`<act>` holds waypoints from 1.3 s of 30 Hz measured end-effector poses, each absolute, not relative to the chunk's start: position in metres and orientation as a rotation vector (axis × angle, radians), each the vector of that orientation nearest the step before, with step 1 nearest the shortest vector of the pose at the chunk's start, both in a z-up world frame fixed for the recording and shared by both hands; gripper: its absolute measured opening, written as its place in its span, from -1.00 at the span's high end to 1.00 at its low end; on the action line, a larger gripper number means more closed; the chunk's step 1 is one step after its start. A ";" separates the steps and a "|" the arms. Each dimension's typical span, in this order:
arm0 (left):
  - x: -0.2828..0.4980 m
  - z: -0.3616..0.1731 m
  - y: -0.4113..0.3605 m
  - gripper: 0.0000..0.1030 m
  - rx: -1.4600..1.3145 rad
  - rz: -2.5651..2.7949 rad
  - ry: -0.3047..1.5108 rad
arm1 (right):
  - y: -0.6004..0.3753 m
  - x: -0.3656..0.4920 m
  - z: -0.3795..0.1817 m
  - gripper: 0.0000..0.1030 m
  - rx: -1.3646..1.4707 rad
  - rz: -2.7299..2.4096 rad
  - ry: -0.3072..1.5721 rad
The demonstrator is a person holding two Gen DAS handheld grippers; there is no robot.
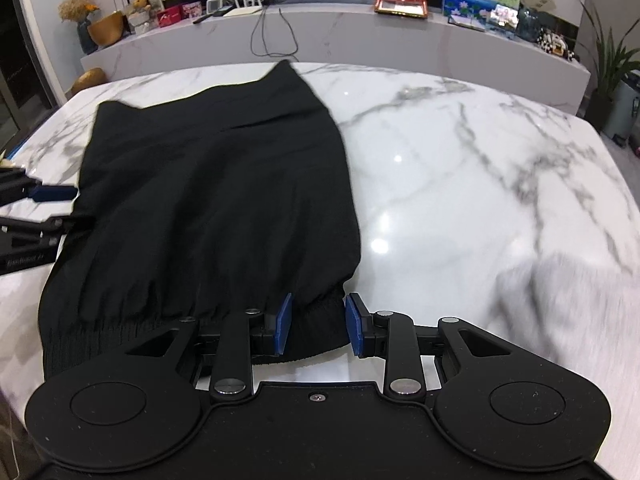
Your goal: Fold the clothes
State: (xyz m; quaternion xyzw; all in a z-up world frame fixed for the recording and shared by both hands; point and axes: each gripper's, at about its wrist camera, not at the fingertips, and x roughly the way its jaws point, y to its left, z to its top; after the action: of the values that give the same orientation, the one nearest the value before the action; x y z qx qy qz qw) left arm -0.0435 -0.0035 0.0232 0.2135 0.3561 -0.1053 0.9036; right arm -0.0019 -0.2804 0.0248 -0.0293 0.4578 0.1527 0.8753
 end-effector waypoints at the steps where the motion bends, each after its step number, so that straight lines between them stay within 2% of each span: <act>1: -0.048 0.024 -0.003 0.20 0.443 -0.217 0.726 | -0.276 -0.010 0.025 0.45 -0.059 0.326 0.955; 8: -0.095 0.029 0.000 0.20 0.413 -0.243 0.694 | -0.245 -0.064 0.021 0.45 -0.033 0.423 0.960; 14: -0.110 0.027 0.024 0.20 0.279 -0.201 0.721 | -0.229 -0.089 0.017 0.45 -0.045 0.469 0.928; 20: -0.110 0.030 0.050 0.10 0.141 -0.162 0.738 | -0.249 -0.091 0.028 0.42 0.105 0.458 0.858; 23: -0.110 0.029 0.058 0.05 0.102 -0.152 0.751 | -0.258 -0.090 0.033 0.30 0.168 0.439 0.826; 27: -0.111 0.022 0.064 0.05 0.035 -0.161 0.790 | -0.259 -0.081 0.029 0.24 0.229 0.425 0.842; 39: -0.119 0.005 0.080 -0.01 -0.094 -0.133 0.870 | -0.243 -0.063 0.014 0.23 0.254 0.382 0.904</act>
State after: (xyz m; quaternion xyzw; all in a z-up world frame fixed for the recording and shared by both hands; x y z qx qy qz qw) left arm -0.1186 0.0799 0.0049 -0.0453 0.4211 -0.0643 0.9036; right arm -0.0626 -0.2430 0.0135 0.1218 0.4327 0.1830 0.8743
